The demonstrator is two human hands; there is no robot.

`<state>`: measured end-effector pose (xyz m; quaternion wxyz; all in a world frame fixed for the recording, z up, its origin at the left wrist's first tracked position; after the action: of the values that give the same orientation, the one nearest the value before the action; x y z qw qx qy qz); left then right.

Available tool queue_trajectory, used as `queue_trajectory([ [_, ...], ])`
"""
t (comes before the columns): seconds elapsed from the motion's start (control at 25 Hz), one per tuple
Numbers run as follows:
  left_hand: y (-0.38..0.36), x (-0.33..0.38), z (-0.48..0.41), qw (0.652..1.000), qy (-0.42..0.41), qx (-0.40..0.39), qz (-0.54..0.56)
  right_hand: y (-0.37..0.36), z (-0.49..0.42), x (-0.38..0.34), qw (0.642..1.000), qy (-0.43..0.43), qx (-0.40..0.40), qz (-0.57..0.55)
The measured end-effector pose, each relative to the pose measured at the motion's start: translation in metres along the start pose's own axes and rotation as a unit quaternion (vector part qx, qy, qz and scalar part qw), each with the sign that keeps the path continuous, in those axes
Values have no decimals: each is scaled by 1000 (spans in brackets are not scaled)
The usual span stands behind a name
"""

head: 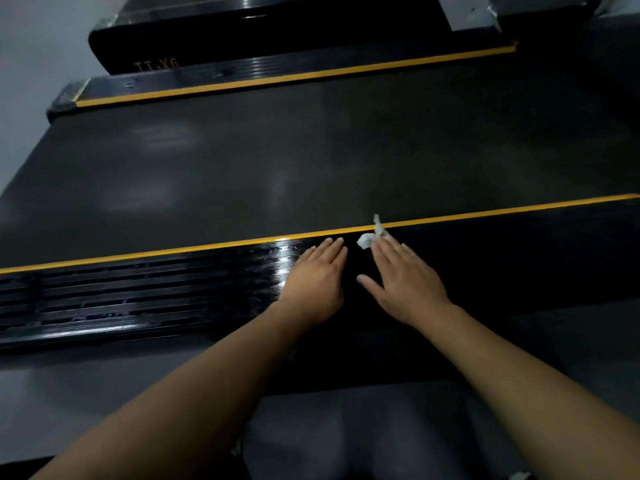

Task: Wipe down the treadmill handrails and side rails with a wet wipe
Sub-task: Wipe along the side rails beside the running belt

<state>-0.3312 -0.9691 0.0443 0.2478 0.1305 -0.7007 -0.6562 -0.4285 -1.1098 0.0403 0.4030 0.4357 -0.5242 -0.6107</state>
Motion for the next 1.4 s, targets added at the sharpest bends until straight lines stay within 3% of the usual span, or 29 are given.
queue_trajectory([
  [0.08,-5,18,-9,1000,6,-2,5,6,7,6,998,-54,10,-18],
  [0.28,-13,30,-8,1000,-21,14,14,2,30,-8,999,13,6,-39],
  [0.4,-13,27,-9,997,-53,50,32,7,38,19,997,-67,30,-24],
  [0.52,-18,25,-13,996,-49,61,52,-3,55,-11,999,30,26,-29],
  [0.6,-19,25,-12,995,-52,59,58,-5,59,-10,998,48,19,-43],
  [0.72,-18,25,-13,995,-53,63,53,-4,58,15,994,-50,70,-65],
  [0.92,-19,26,-12,996,-52,65,43,-23,80,-15,992,28,115,-40],
  [1.08,-17,26,-13,996,-45,68,32,-25,85,3,979,-64,180,-70],
  [1.24,-18,27,-12,996,-48,69,39,-35,97,-11,981,27,183,-63],
  [1.4,-15,27,-13,997,-35,66,34,-26,97,25,972,-75,207,-78],
])
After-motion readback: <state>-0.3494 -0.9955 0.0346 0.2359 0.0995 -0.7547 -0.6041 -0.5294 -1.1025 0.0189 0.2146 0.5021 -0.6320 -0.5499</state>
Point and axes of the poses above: each hand's wrist, its own z-axis away from the middle knuckle, its own y-axis out of the back of the hand, x = y × z, the point moved 4 cm from there along -z, towards the middle knuckle, and after that the axes turned 5 degrees about x, right-handed, at the moved point
